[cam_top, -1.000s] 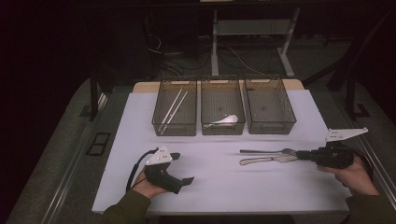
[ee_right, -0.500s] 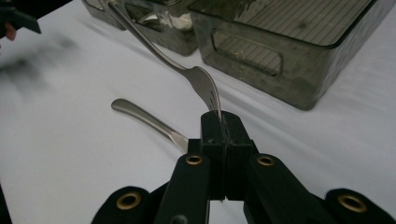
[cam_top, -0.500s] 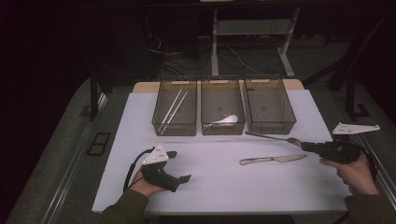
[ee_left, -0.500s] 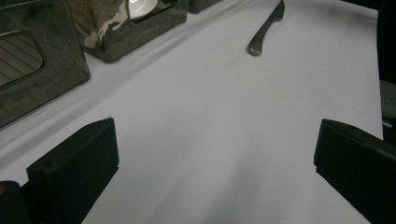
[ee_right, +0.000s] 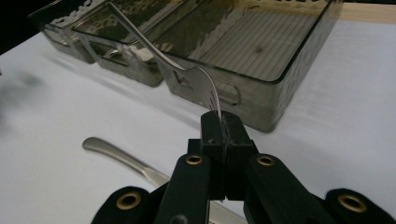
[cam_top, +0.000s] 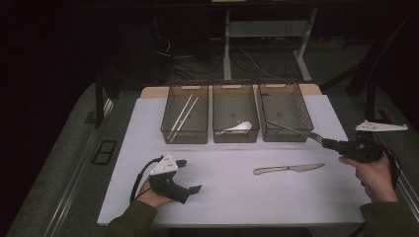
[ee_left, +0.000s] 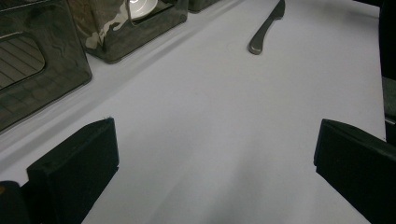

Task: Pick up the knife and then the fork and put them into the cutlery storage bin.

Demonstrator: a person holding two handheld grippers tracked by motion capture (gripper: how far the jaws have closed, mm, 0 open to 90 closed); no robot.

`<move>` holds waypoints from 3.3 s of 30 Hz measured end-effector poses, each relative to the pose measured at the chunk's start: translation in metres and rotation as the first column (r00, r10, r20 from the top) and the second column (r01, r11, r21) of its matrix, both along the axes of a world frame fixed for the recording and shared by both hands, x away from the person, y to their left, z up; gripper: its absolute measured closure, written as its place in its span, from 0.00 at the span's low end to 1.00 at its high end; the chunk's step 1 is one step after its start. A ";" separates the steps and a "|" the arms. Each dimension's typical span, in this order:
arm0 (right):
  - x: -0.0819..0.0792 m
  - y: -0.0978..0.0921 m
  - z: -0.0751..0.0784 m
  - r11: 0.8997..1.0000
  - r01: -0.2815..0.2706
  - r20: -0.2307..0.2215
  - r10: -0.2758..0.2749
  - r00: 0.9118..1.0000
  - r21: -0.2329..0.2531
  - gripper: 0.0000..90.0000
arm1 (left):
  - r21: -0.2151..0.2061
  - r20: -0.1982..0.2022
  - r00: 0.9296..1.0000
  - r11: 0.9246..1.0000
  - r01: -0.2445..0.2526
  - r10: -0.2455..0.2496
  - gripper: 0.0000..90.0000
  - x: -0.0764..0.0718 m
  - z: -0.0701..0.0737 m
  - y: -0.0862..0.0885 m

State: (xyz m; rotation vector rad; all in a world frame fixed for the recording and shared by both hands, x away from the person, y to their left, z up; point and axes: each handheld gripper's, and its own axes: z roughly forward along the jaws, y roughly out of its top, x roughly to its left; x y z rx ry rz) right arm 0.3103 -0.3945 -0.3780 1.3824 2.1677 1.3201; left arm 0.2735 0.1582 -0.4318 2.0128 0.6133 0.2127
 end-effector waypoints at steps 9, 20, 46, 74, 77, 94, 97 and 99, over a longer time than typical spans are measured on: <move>0.018 0.004 0.005 0.995 0.101 0.004 -0.101 0.995 -0.006 0.99 | 0.004 -0.005 1.000 1.000 0.005 -0.005 0.00 0.000 0.000 -0.001; 0.044 0.017 0.005 0.976 0.209 0.012 -0.208 0.978 -0.066 0.99 | -0.002 -0.005 1.000 1.000 0.008 -0.009 0.00 0.000 0.000 -0.001; 0.109 0.061 -0.010 0.917 0.281 -0.052 -0.308 0.950 -0.283 0.99 | -0.001 -0.005 1.000 1.000 0.021 -0.021 0.00 -0.001 0.001 -0.003; 0.075 0.047 0.012 0.988 0.123 -0.026 -0.126 0.992 -0.097 0.69 | 0.002 -0.005 1.000 1.000 0.020 -0.020 0.00 -0.002 0.000 -0.004; 0.062 0.046 0.013 0.994 0.071 -0.015 -0.073 0.997 -0.087 0.75 | 0.002 -0.003 1.000 1.000 0.020 -0.020 0.00 -0.002 0.000 -0.004; 0.023 0.024 -0.018 0.984 -0.071 -0.118 0.053 0.992 -0.161 1.00 | 0.005 -0.003 1.000 1.000 0.019 -0.019 0.00 -0.002 0.001 -0.004; 0.023 0.019 -0.028 0.979 -0.069 -0.149 0.041 0.988 -0.194 1.00 | 0.006 -0.002 1.000 1.000 0.019 -0.019 0.00 -0.002 0.001 -0.004; 0.025 0.017 -0.034 0.976 -0.074 -0.170 0.039 0.985 -0.205 1.00 | 0.006 -0.002 1.000 1.000 0.019 -0.019 0.00 -0.002 0.001 -0.004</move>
